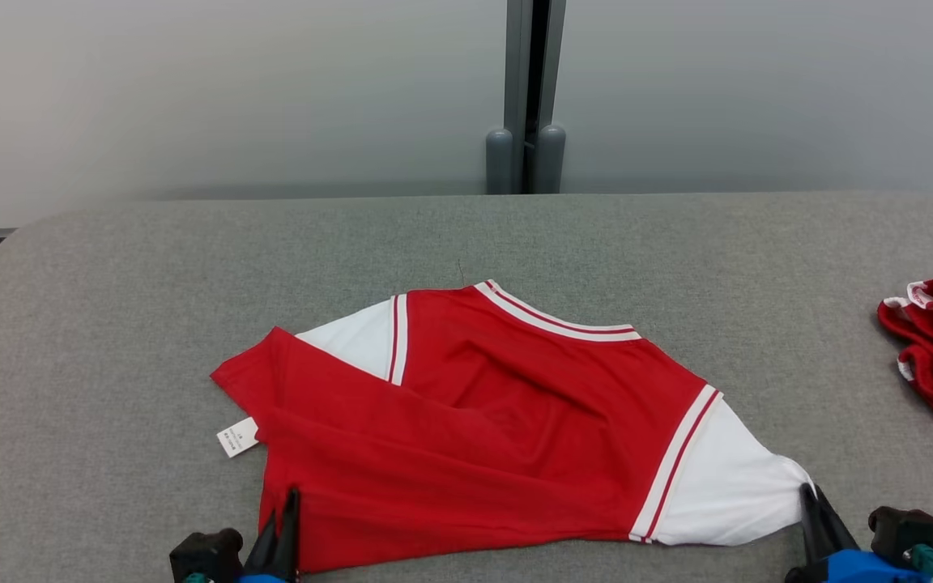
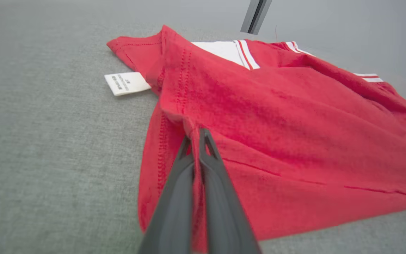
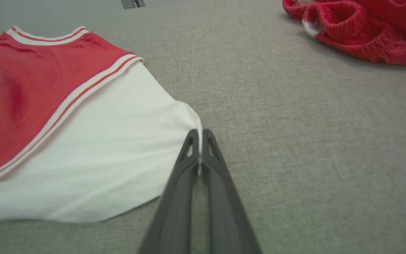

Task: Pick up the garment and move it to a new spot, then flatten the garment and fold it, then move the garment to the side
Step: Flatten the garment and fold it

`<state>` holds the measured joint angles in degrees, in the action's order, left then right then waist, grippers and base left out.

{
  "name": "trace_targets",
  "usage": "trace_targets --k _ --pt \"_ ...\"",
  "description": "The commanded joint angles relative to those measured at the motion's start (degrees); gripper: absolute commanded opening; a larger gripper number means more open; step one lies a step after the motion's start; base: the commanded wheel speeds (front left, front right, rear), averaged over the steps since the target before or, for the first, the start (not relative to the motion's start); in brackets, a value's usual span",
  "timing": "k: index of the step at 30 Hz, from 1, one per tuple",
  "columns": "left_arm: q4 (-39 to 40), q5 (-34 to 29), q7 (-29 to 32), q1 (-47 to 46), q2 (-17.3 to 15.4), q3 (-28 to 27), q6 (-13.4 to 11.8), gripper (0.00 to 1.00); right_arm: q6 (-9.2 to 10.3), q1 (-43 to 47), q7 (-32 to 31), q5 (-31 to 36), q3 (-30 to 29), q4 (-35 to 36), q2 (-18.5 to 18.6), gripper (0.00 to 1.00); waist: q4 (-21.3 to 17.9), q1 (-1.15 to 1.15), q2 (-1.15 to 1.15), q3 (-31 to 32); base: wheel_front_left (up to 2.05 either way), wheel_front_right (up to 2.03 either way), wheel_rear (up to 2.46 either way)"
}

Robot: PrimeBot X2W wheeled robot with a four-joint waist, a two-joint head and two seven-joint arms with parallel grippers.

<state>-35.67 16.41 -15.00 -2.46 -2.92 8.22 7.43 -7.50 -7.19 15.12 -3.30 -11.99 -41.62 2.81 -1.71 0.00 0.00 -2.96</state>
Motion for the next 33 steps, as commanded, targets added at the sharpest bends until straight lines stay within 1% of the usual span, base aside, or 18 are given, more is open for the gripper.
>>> trace_targets --k 1,4,6,10,13,17,19,21,24,26,30,33 --pt "1.59 -0.31 -0.26 -0.39 0.04 -0.24 0.03 0.0 0.02 -0.8 0.02 -1.45 0.05 1.26 0.2 0.0 0.02 0.0 0.0 0.5 0.0 0.0 0.0" --pt "6.26 -0.25 -0.25 0.1 0.0 -0.06 0.04 0.0 0.02 -1.15 0.03 -5.51 0.94 5.27 0.2 0.0 0.04 0.0 0.0 1.91 0.0 0.0 0.0" --pt "9.9 0.0 -0.25 -0.79 -0.46 0.42 0.05 0.0 0.02 -2.28 0.02 -9.72 1.66 9.16 0.21 0.0 -0.06 0.0 0.0 2.61 0.0 0.0 0.0" --pt "17.78 0.43 -0.26 -4.82 -3.17 1.21 0.05 0.0 0.01 -5.97 0.03 -16.34 1.54 17.98 0.25 0.0 -0.54 0.0 0.0 4.06 0.0 0.0 0.0" --pt "22.76 1.75 -0.24 -9.77 -6.35 2.76 0.05 0.0 0.01 -10.73 0.02 -20.28 1.69 24.34 0.22 0.0 -1.0 0.0 0.0 5.01 0.0 0.0 0.0" --pt "27.61 3.7 -0.14 -18.57 -11.84 4.88 0.05 0.0 0.01 -18.35 -0.12 -24.72 4.43 31.18 2.44 0.0 -1.68 0.0 0.0 5.95 0.0 0.0 0.0" --pt "29.93 4.83 0.91 -23.16 -14.32 5.21 0.05 0.0 0.01 -22.88 -1.61 -26.38 5.7 34.4 3.81 0.0 -2.02 0.0 0.0 6.15 0.0 0.0 0.0" --pt "31.87 5.99 2.5 -27.41 -16.08 5.13 0.05 0.0 0.01 -27.07 -4.09 -27.2 6.55 36.88 5.05 0.0 -2.29 0.0 0.0 6.05 0.0 0.0 0.0" --pt "33.19 7.98 5.46 -32.63 -17.33 4.7 0.05 0.0 0.01 -32.64 -7.76 -27.41 6.67 38.39 6.03 0.0 -2.47 0.0 0.0 5.23 0.0 0.0 0.0" --pt "33.0 8.84 6.86 -35.58 -17.79 4.93 0.05 0.0 0.01 -35.8 -9.54 -26.23 6.97 38.07 6.82 0.0 -2.49 0.0 0.0 4.22 0.0 0.0 0.0" --pt "30.65 9.38 8.33 -39.39 -18.37 7.45 0.05 0.0 0.01 -40.62 -10.61 -24.09 6.87 34.0 6.83 0.0 -2.81 0.0 0.0 1.22 0.0 0.0 0.0" --pt "27.83 9.88 7.81 -42.46 -17.98 8.01 0.05 0.0 0.01 -44.91 -9.33 -21.65 6.44 29.46 6.28 0.0 -3.18 0.0 0.0 -2.57 0.0 0.0 0.0"
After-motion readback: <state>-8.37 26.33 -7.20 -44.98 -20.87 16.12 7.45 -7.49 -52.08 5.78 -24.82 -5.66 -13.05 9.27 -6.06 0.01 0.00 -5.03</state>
